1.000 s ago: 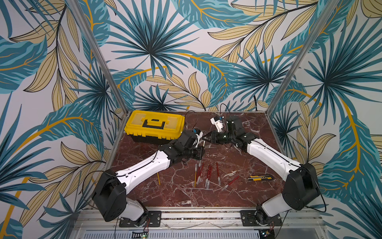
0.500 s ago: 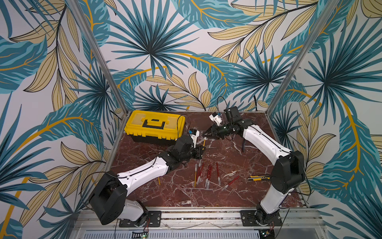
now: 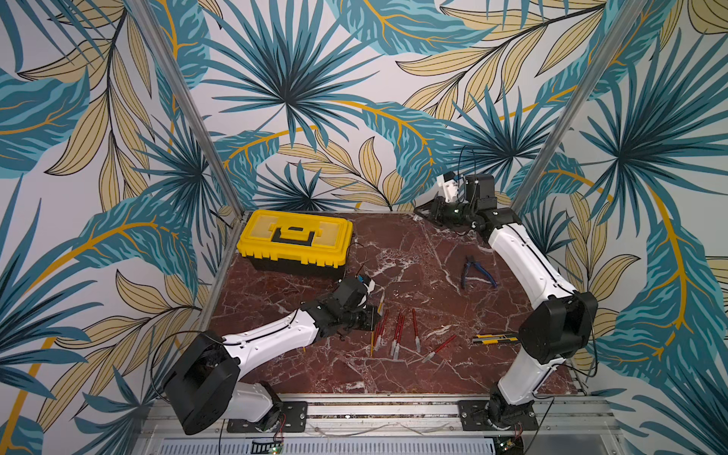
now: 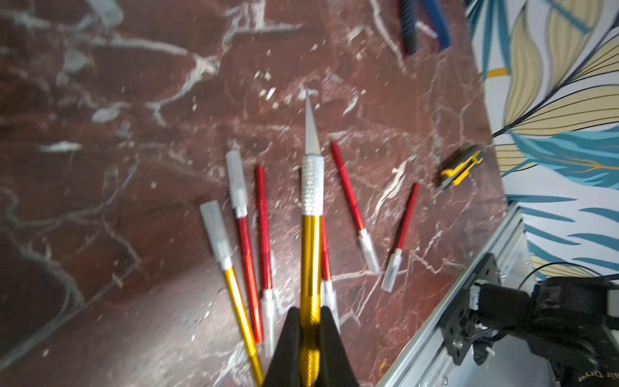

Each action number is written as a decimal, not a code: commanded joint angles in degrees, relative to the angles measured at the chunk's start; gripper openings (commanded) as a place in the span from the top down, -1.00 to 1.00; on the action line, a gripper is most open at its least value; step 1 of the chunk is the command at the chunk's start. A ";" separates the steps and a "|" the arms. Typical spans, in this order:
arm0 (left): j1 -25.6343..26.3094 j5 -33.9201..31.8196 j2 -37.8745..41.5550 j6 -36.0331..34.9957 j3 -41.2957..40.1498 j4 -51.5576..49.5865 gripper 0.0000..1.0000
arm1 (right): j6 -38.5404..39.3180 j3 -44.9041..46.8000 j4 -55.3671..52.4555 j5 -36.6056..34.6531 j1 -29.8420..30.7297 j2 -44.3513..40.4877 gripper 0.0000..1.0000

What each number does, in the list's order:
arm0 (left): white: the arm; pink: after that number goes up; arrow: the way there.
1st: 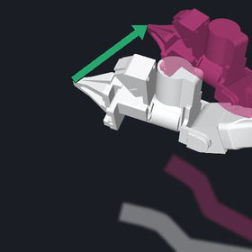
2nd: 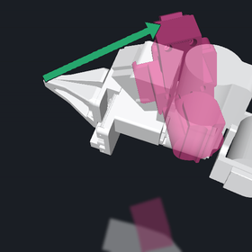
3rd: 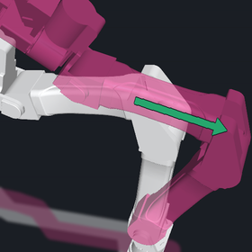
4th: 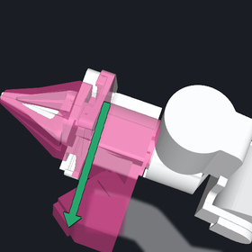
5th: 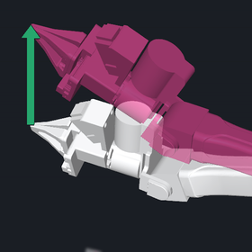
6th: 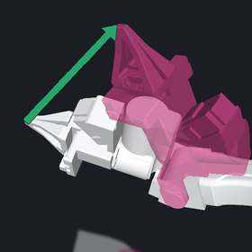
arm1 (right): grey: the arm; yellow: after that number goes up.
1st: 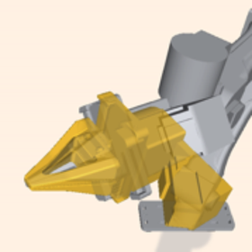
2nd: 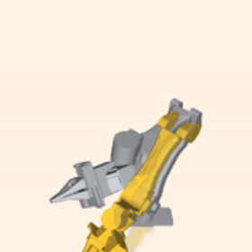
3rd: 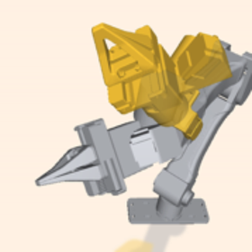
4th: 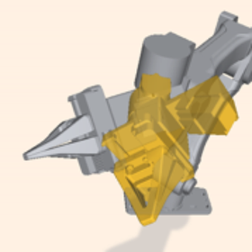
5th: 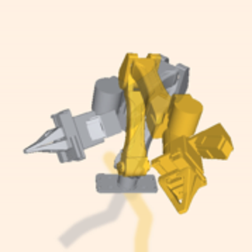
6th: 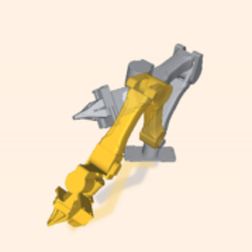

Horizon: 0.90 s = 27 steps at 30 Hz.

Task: Remove protective caps from carving knives
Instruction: Remove the protective sleeve from the carving knife, then place the protective sleeve at the center of the board.

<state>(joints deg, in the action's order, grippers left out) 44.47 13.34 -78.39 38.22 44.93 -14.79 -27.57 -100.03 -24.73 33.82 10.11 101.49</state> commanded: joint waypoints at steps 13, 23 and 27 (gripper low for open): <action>-3.13 -10.95 6.85 5.42 -2.70 -12.91 1.00 | 8.81 10.21 -0.97 -17.61 7.63 0.55 1.00; -10.57 -12.24 6.64 9.02 -5.64 -14.09 1.00 | 12.12 13.89 -1.29 -27.93 18.15 9.19 1.00; -11.03 -12.39 4.64 9.22 -5.86 -14.05 1.00 | 11.61 12.10 -0.98 -28.64 20.78 14.14 0.99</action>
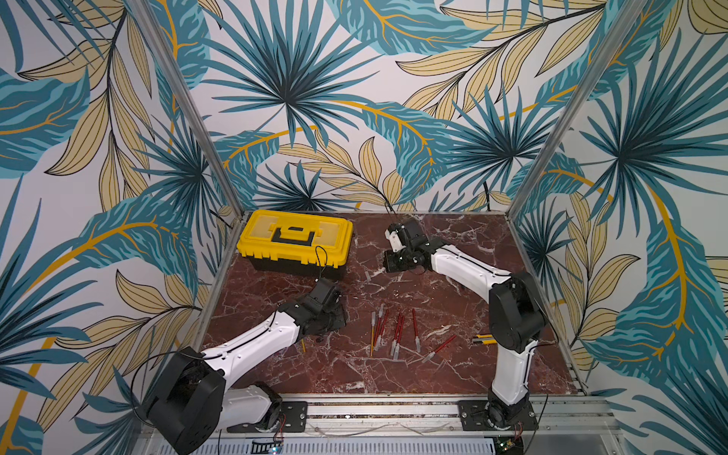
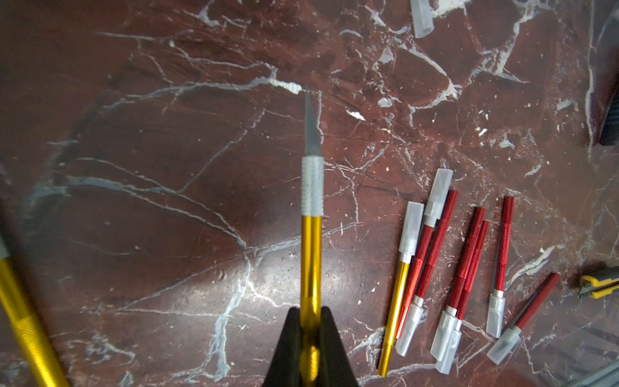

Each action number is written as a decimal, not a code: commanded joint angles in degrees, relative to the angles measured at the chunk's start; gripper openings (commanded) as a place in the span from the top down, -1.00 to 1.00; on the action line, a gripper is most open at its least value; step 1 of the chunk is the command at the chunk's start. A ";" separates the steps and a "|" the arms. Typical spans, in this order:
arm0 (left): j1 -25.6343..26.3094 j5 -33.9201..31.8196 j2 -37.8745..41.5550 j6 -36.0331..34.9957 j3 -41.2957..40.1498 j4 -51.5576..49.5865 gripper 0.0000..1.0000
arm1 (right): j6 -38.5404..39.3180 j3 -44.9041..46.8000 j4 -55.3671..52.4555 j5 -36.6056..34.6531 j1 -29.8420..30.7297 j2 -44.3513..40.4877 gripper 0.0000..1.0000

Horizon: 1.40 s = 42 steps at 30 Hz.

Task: Remove protective caps from carving knives
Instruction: Place the protective sleeve at the center of the board, then place the carving knife at the center of the board.

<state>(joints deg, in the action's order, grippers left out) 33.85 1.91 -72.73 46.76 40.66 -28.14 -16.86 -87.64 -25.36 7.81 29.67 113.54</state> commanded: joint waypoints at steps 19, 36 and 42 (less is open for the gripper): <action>-1.98 -1.26 -7.97 2.46 -5.10 2.29 0.99 | -2.01 -4.50 1.34 -5.99 3.27 10.68 0.38; -5.73 -1.14 -9.05 2.02 -7.78 2.58 0.39 | -2.32 -3.55 1.62 -4.95 3.15 9.16 0.36; -6.31 -1.12 -9.51 1.67 -7.71 2.71 0.39 | -2.46 -2.42 1.72 -4.30 3.19 7.12 0.36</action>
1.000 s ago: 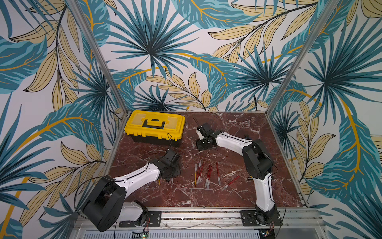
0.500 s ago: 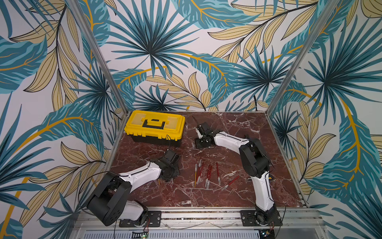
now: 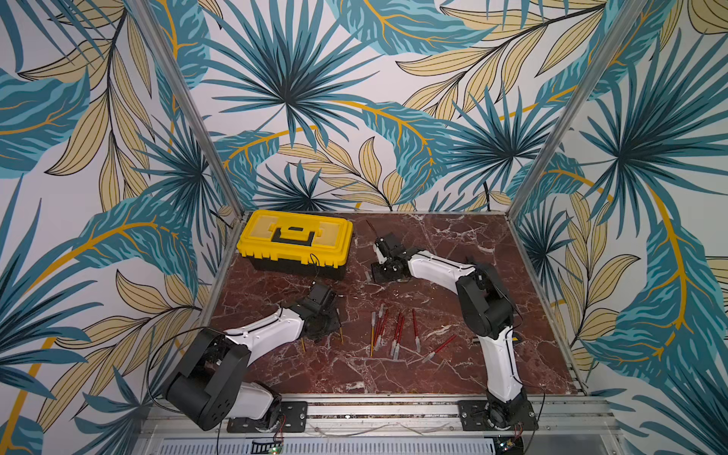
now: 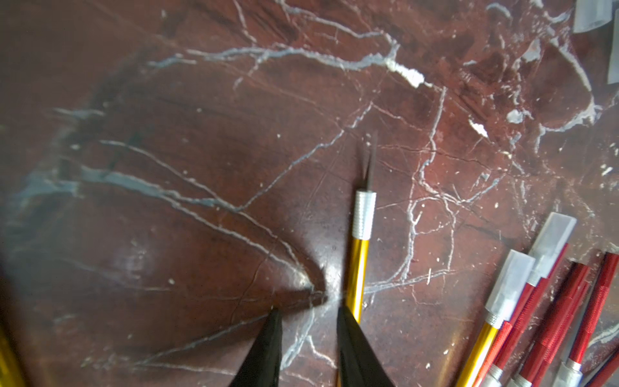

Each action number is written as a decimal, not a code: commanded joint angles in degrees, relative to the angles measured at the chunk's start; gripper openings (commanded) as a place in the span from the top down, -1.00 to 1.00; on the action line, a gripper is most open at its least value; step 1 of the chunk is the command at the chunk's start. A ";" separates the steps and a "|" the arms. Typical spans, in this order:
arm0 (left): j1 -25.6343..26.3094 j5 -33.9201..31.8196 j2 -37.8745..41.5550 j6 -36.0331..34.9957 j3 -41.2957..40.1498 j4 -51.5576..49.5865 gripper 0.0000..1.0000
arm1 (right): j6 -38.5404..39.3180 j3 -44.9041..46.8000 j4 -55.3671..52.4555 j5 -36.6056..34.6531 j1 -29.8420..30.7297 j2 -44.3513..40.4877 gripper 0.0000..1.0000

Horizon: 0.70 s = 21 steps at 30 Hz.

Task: Remove protective caps from carving knives
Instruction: Place the carving knife at the center of the board.

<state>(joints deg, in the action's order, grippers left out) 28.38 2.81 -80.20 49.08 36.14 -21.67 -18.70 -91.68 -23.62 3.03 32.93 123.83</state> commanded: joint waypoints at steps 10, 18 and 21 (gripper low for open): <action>-1.05 -0.84 -1.78 -0.92 -1.36 -3.80 0.39 | -2.25 9.95 0.15 0.37 1.33 -12.58 0.36; -1.05 0.18 2.82 -1.00 1.54 -5.96 0.30 | -4.87 19.15 2.26 2.02 8.56 -17.75 0.42; -1.05 -0.28 5.61 -0.71 1.92 -6.53 0.08 | -5.25 19.25 2.12 1.95 12.03 -16.45 0.37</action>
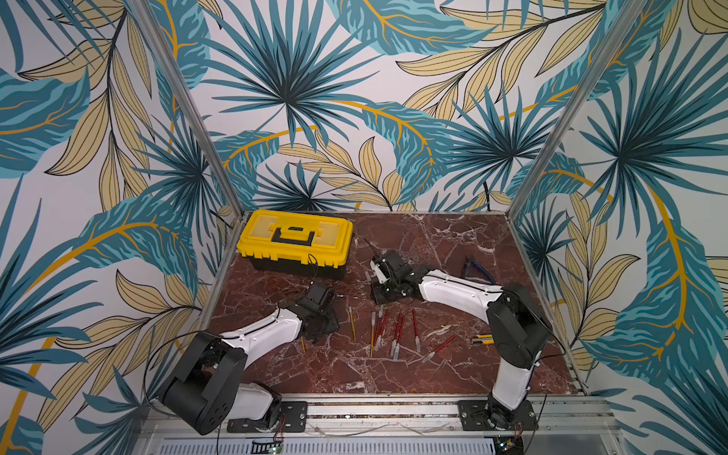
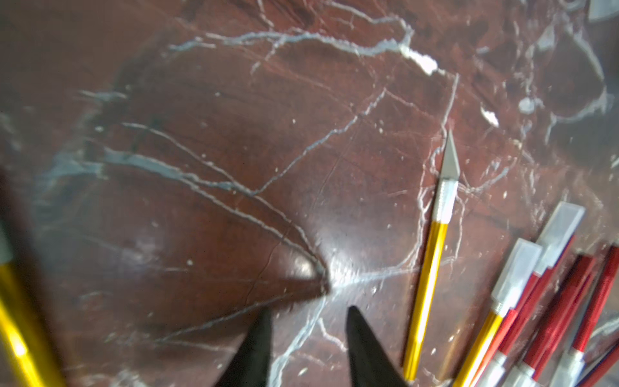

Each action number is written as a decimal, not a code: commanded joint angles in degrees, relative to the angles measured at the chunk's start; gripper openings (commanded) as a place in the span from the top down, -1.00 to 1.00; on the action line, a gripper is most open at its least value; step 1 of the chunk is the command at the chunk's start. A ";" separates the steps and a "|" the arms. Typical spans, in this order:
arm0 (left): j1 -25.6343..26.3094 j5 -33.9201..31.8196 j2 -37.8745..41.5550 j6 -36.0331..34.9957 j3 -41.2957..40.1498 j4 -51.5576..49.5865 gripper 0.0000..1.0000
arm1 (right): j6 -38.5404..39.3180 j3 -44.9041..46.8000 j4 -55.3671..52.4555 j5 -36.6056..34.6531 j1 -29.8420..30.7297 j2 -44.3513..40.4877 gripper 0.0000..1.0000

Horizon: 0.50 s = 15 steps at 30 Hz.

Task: Remove protective caps from carving knives
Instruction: Place the carving knife at the center of the board.

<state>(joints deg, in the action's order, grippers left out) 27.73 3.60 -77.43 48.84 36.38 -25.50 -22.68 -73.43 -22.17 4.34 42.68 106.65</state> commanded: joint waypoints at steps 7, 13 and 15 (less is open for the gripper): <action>-0.37 -2.63 6.88 0.12 0.99 -4.86 -0.18 | -2.33 -0.82 0.82 1.31 5.90 5.45 0.34; -0.39 -2.81 6.86 0.03 0.36 -5.00 -0.32 | -2.72 -2.36 0.93 1.90 6.89 8.06 0.31; -0.37 -2.98 6.68 -0.23 0.45 -4.93 -0.33 | -2.92 -2.83 0.90 1.90 7.15 8.94 0.33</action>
<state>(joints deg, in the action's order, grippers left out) 27.64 1.80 -71.09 49.08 36.38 -29.45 -24.80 -75.09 -21.21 5.85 49.06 113.95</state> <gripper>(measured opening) 0.664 0.342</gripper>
